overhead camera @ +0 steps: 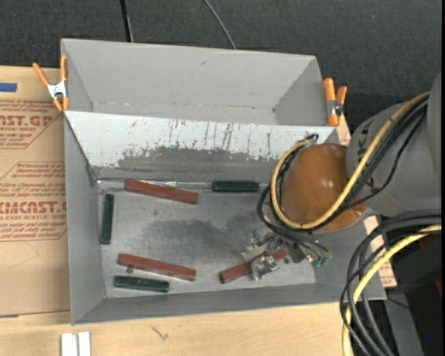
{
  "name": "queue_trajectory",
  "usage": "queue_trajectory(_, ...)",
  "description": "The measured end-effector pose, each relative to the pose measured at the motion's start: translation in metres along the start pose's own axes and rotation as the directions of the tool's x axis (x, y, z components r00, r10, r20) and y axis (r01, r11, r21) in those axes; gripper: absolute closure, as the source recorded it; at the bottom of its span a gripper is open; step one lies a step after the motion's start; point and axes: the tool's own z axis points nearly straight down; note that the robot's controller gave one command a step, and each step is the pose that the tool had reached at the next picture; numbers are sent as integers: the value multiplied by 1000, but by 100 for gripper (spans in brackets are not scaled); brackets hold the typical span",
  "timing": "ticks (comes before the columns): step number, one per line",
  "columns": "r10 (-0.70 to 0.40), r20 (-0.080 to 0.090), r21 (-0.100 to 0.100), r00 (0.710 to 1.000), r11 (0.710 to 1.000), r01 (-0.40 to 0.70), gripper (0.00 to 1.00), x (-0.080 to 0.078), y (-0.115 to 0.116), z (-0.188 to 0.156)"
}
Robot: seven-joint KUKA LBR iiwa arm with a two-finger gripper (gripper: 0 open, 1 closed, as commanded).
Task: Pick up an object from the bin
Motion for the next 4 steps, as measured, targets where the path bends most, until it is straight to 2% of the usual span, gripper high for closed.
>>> queue_trajectory(2, 1, -9, -12, 1000, 1000, -1, 100, 2, 3, -14)
queue_trajectory(3, 0, -6, -12, 1000, 1000, 0, 100, 0, 2, -22)
queue_trajectory(4, 1, -11, -14, 1000, 1000, -1, 100, 1, 3, -27)
